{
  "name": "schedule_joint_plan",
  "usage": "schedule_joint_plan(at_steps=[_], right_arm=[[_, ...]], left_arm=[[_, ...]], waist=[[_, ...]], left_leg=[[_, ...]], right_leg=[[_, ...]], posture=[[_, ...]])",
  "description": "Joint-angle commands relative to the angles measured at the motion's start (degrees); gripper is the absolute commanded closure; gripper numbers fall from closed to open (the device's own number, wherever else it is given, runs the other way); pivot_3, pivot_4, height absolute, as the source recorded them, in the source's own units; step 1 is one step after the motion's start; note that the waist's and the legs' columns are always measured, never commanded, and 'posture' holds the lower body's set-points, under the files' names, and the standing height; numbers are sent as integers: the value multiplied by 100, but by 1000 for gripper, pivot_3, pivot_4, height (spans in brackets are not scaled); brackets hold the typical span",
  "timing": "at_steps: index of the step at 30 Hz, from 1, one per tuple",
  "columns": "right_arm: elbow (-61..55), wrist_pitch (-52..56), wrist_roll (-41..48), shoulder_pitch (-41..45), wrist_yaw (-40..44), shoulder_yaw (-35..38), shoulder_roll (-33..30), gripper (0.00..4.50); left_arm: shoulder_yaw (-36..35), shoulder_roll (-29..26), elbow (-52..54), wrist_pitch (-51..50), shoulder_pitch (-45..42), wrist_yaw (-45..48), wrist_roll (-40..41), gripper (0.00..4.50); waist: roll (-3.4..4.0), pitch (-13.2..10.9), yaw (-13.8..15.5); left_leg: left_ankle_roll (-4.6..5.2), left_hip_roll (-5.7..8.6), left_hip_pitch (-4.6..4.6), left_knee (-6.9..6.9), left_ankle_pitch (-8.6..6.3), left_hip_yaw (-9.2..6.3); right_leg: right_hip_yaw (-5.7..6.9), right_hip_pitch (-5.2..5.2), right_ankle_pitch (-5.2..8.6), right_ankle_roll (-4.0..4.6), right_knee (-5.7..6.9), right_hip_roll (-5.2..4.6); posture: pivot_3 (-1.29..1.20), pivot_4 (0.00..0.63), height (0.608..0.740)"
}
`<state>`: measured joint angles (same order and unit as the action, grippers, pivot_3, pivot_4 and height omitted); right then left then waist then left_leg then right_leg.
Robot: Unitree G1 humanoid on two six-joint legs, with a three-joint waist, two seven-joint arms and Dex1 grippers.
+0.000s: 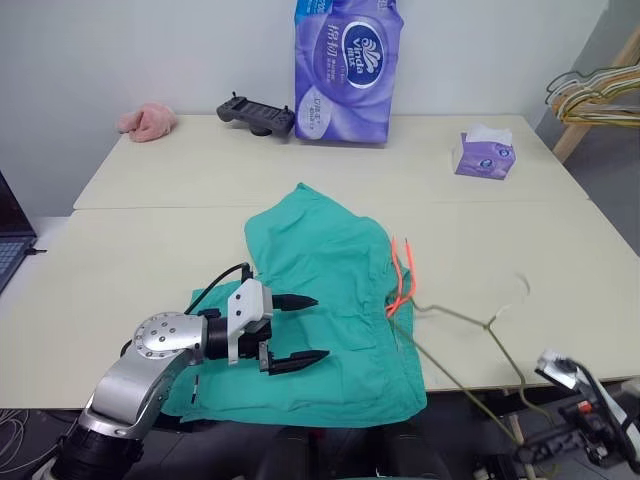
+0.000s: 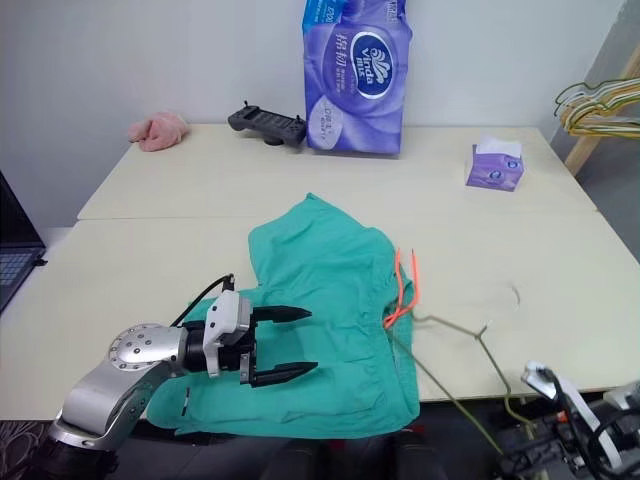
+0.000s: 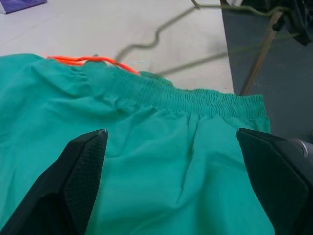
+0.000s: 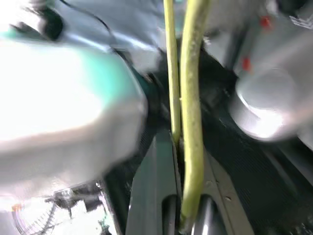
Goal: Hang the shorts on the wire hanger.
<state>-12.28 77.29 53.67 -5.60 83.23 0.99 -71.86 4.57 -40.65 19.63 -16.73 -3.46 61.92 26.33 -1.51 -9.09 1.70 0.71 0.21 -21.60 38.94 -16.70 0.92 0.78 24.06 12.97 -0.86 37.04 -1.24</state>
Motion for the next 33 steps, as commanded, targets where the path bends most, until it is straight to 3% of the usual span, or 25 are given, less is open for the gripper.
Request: schedule_joint_plan(at_steps=[1,5,11,15,21,33], right_arm=[[-218,309,512,171,-238,461,165,4500],[-429,415,538,152,-629,401,359,4500],[-530,-130,109,-428,-668,179,165,4500],[-230,-398,-78,-568,-529,209,-6,4500],[-224,-713,-156,-1543,8,739,-628,4500],[-559,-1451,-624,-2636,401,1005,-915,4500]], left_arm=[[-122,-16,-16,109,-7,26,2,25],[-82,1,-69,109,-68,38,-20,25],[-116,-65,-85,127,-66,98,-41,25],[-153,-94,-15,136,42,118,-29,25],[-150,-79,27,166,120,117,-26,25],[-83,-72,30,94,17,123,-36,25]], waist=[[-1,-1,16],[3,-2,56],[5,-2,142],[5,-2,133],[17,0,143],[16,0,124]], left_leg=[[0,0,-1,0,0,-5],[0,0,-16,0,0,-25],[0,8,-21,0,0,-24],[0,8,-16,5,1,-21],[0,7,-19,2,0,-26],[0,6,-16,4,1,-25]], right_leg=[[4,0,0,0,0,0],[23,2,1,1,-7,1],[22,4,1,1,-10,-7],[19,1,0,0,-7,-7],[25,3,1,1,-9,-6],[26,0,1,1,-8,-3]], posture=[[103,146,740],[100,144,740],[110,137,740],[109,133,740],[96,131,740],[94,137,740]])
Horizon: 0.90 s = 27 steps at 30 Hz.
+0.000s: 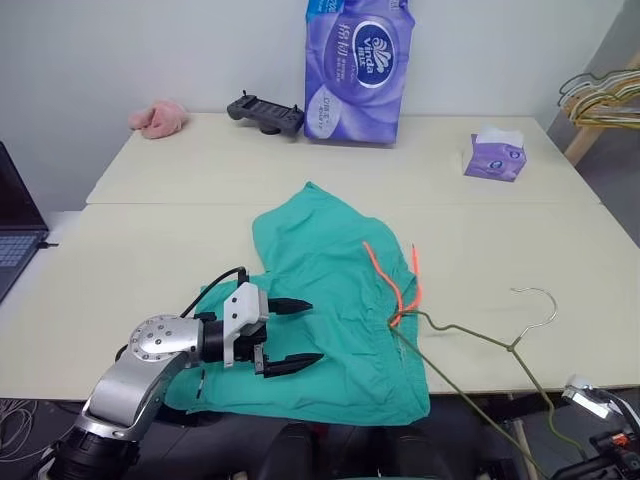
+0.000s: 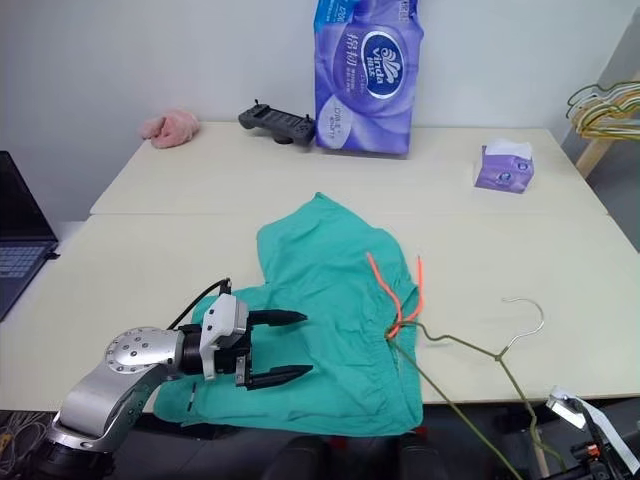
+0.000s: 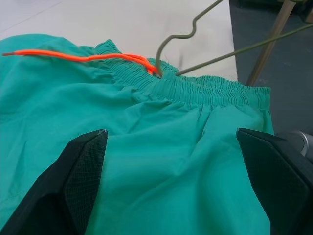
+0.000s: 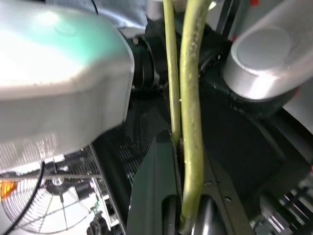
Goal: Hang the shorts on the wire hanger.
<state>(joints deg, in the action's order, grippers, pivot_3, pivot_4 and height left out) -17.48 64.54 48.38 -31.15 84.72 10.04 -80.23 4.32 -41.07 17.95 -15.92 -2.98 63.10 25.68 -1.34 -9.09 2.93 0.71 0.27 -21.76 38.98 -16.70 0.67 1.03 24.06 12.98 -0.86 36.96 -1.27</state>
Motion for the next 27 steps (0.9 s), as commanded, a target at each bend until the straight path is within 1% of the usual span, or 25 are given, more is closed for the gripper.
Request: schedule_joint_plan(at_steps=[1,6,8,10,18,23,27], right_arm=[[-6,-217,-125,-81,256,77,-80,4500],[300,-274,-194,122,275,-26,-69,4500],[350,-409,-336,40,363,-74,-151,4500],[319,-448,-359,52,372,-127,-161,4500],[-66,3,-52,681,90,-612,125,4500],[-150,319,41,1065,-217,-981,521,4500],[48,593,34,1598,-589,-1278,963,4500]], left_arm=[[-66,-37,210,3,-25,0,34,25],[-99,-58,262,-31,19,-18,54,25],[-96,-54,248,-35,2,-19,50,25],[-84,-29,221,-36,-36,-38,35,25],[-103,-24,189,-51,-126,-60,22,25],[-136,-31,230,-59,-75,-108,33,25],[-142,-41,234,-28,-43,-131,24,25]], waist=[[-1,-1,5],[-1,-1,7],[-1,-1,10],[-1,-1,12],[-2,-2,15],[-6,-5,23],[-7,-6,19]], left_leg=[[0,0,-1,0,0,-1],[0,1,-1,0,0,1],[0,1,-1,0,0,0],[0,1,-1,0,0,-1],[0,0,0,0,0,-4],[0,0,-3,-1,0,-4],[0,-1,-1,0,0,-4]], right_leg=[[1,0,0,0,0,0],[-2,0,0,0,0,0],[-2,0,0,0,0,0],[0,0,0,1,0,0],[3,0,0,0,1,1],[2,0,0,0,-2,0],[1,0,0,1,1,0]], posture=[[94,137,740],[96,139,740],[96,141,740],[95,141,740],[114,144,740],[120,145,740],[131,146,740]])
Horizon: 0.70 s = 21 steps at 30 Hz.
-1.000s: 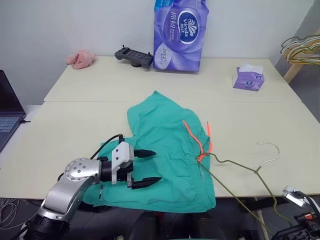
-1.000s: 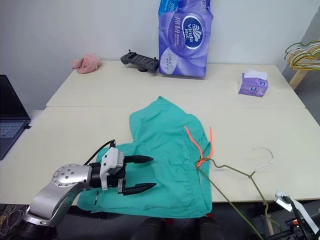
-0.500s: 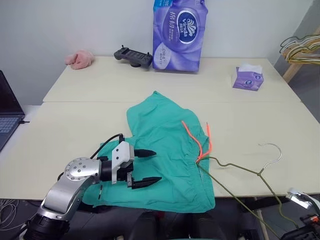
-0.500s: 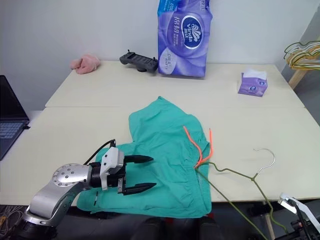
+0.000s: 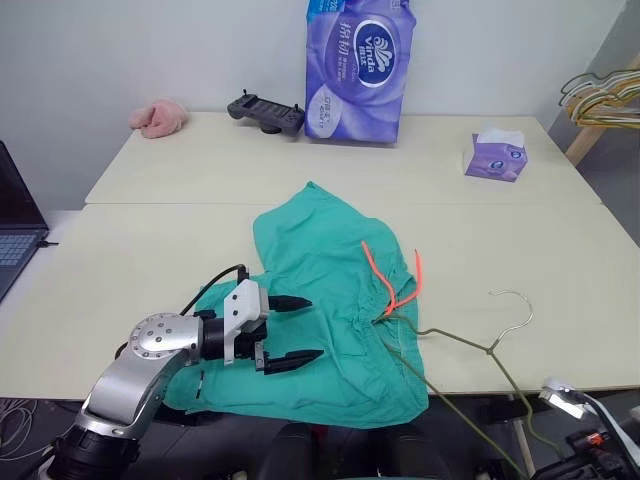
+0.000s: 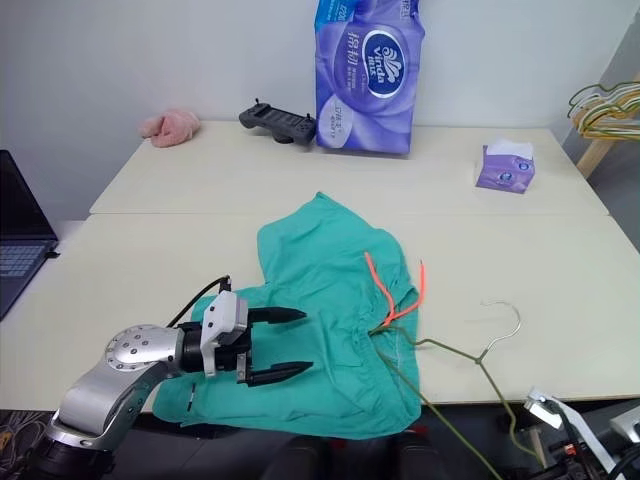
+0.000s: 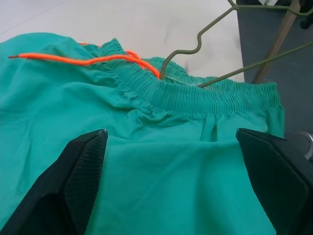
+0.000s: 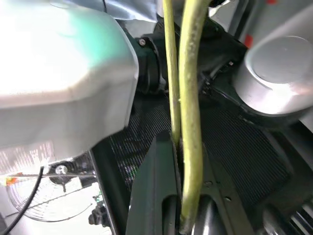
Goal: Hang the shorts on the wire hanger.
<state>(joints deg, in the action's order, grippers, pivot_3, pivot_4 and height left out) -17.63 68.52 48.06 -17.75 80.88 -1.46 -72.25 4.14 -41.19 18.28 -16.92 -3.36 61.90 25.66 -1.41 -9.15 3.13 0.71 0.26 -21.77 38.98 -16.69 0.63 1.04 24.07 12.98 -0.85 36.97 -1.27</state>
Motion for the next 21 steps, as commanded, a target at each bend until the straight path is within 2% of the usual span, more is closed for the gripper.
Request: schedule_joint_plan(at_steps=[1,7,11,16,21], right_arm=[[95,238,57,311,-247,-161,195,4500],[316,-97,-163,-30,84,-204,-325,4500],[456,-252,-213,-256,159,-223,-442,4500],[311,133,67,25,-201,-270,41,4500],[724,915,212,1152,-834,-413,944,4500]], left_arm=[[-135,-33,186,80,-3,-9,25,25],[-167,-56,121,154,31,26,-1,25],[-142,-31,122,167,23,15,-12,25],[-114,-30,82,230,-7,49,-34,25],[-119,-51,77,235,-45,73,-34,25]], waist=[[2,-1,1],[8,-1,16],[6,-1,22],[6,-1,12],[5,-1,-1]], left_leg=[[0,0,1,0,0,0],[0,2,-2,0,0,0],[0,2,-2,0,0,0],[0,-1,1,0,0,-2],[0,-1,2,2,0,0]], right_leg=[[0,0,0,0,2,0],[0,0,0,0,-2,-2],[0,0,0,0,-2,-3],[2,-1,0,0,2,1],[0,-2,-1,0,4,2]], posture=[[131,146,740],[133,145,740],[133,145,740],[129,143,740],[132,137,740]])
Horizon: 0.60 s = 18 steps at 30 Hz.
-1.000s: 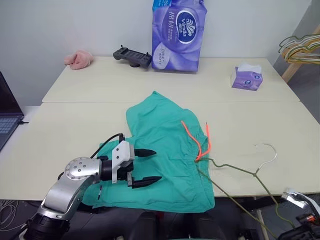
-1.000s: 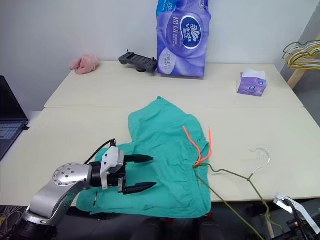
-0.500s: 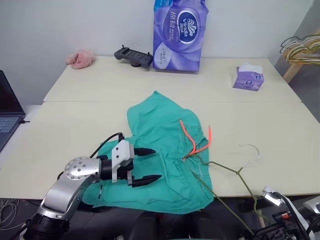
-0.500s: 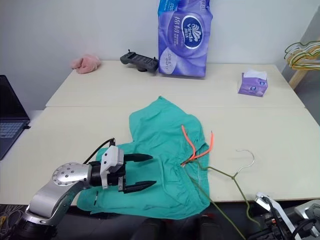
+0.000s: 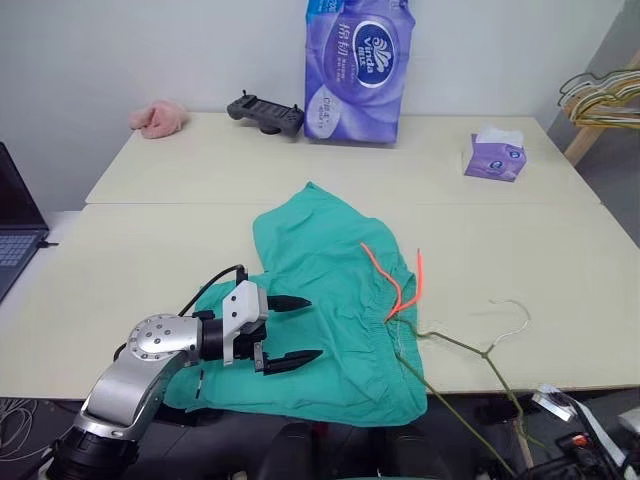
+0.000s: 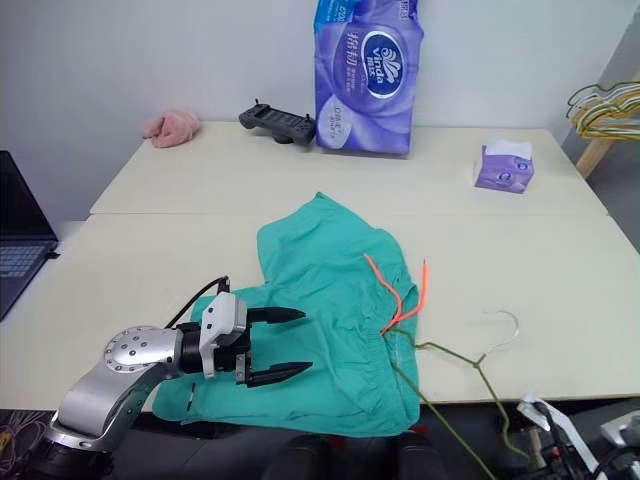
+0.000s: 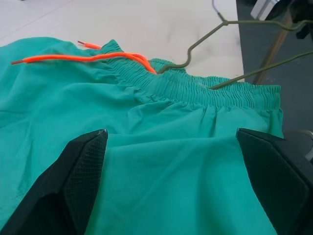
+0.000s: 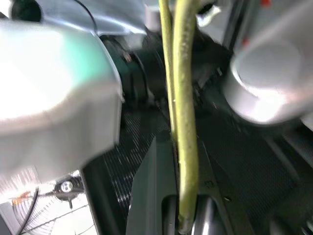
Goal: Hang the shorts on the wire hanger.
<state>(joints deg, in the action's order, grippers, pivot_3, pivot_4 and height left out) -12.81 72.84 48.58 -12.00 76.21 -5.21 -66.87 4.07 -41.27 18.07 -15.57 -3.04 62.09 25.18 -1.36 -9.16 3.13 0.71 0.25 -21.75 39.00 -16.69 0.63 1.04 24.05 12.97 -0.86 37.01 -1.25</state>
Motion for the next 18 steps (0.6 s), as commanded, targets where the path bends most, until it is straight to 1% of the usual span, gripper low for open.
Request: schedule_joint_plan(at_steps=[1,5,9,12,14,18], right_arm=[[341,606,148,806,-505,-52,581,4500],[724,1124,173,1387,-918,64,1073,4500],[1002,1138,3,1694,-1239,61,1330,4500],[1354,1207,-64,2006,-1615,259,1678,4500],[1402,1128,-120,2114,-1674,240,1717,4500],[1659,1037,-209,2430,-1825,294,1866,4500]], left_arm=[[-117,-52,90,108,-88,64,11,25],[-160,-78,92,133,-58,86,11,25],[-172,-78,138,166,12,78,3,25],[-155,-63,141,193,26,65,-3,25],[-141,-56,137,210,26,68,-9,25],[-117,-39,109,233,-7,79,-21,25]], waist=[[-1,0,-4],[4,3,14],[4,4,52],[-2,9,66],[6,15,65],[0,20,28]], left_leg=[[0,0,0,0,0,0],[0,4,-4,1,0,0],[0,6,-9,-1,0,-3],[0,6,-7,0,0,-1],[1,5,-4,1,1,2],[8,4,0,3,7,2]], right_leg=[[0,0,0,0,0,0],[-2,2,-1,2,-1,-1],[-1,2,-2,3,-5,-4],[-3,1,-5,7,-3,-5],[-5,1,-10,13,-1,-4],[-5,-1,-19,14,1,-1]], posture=[[138,134,740],[145,128,740],[150,121,740],[150,118,740],[148,112,740],[142,107,740]])
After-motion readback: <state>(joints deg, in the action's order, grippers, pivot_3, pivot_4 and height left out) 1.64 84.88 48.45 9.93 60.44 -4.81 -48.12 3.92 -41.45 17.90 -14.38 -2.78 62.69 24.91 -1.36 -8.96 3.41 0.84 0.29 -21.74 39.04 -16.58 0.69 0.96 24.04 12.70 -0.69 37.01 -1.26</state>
